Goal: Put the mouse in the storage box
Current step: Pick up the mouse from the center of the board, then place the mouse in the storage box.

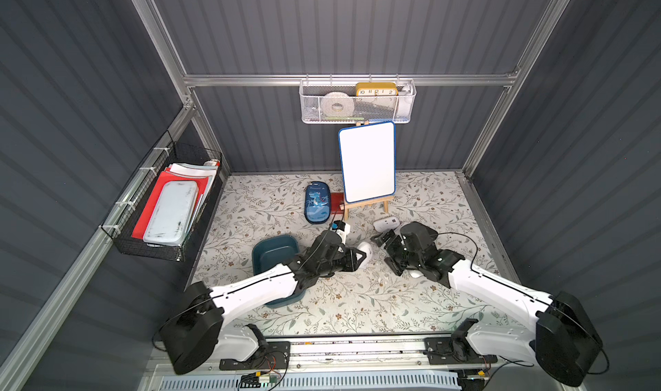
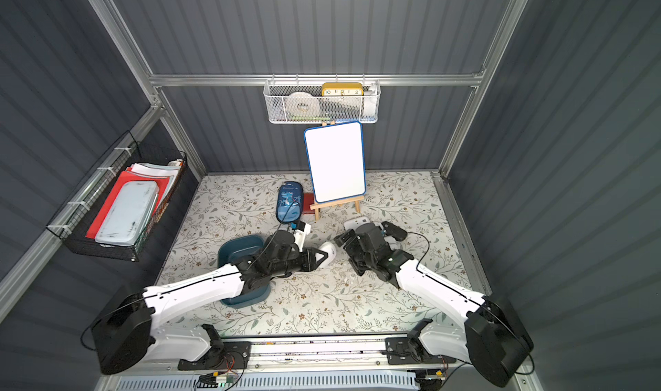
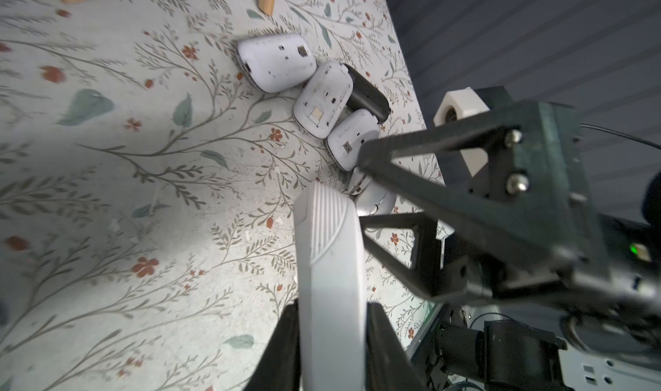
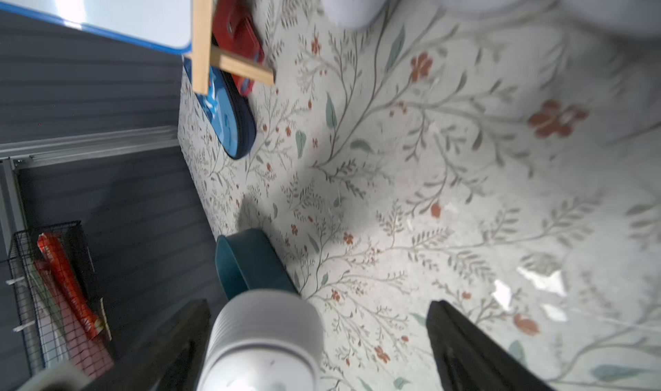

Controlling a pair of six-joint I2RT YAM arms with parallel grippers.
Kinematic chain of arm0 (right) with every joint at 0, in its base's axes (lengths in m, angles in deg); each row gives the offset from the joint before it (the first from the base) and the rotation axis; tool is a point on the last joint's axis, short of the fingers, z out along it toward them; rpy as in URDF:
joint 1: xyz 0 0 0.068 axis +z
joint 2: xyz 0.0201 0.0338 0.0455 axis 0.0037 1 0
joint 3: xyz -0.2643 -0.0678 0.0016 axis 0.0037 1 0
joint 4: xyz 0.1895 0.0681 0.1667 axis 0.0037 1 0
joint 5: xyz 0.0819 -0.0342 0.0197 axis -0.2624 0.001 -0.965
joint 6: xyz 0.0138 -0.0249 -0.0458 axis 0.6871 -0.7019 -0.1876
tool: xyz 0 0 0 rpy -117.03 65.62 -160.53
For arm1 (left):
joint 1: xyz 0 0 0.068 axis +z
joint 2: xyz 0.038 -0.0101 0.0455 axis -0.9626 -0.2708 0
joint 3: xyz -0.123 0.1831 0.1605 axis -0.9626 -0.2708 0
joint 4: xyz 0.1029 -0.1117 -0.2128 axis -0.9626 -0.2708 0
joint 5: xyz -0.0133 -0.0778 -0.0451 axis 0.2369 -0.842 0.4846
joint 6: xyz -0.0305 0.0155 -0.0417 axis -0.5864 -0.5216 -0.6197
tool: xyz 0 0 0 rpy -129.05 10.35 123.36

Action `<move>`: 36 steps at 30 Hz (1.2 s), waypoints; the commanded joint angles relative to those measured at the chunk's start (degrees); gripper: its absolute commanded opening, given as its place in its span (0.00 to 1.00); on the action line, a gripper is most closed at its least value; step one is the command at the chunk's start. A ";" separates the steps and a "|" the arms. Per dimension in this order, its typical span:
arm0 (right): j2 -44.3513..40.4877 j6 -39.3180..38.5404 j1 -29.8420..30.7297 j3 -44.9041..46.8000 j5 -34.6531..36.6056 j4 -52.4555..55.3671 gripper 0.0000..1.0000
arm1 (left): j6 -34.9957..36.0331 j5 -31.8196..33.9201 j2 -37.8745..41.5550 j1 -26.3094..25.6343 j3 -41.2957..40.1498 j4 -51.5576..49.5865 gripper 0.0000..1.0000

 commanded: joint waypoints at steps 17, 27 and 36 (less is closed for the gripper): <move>-7.88 -27.36 -10.75 8.31 11.97 9.69 0.98 | -8.31 20.81 16.36 23.48 -0.45 -33.10 0.00; -14.47 -33.03 -12.12 12.42 14.00 10.89 0.98 | 1.80 4.00 3.38 39.24 -1.09 -19.15 0.00; -14.80 -32.78 -13.13 13.52 12.72 9.03 0.98 | 9.23 -11.18 -2.03 43.26 -1.86 -11.55 0.00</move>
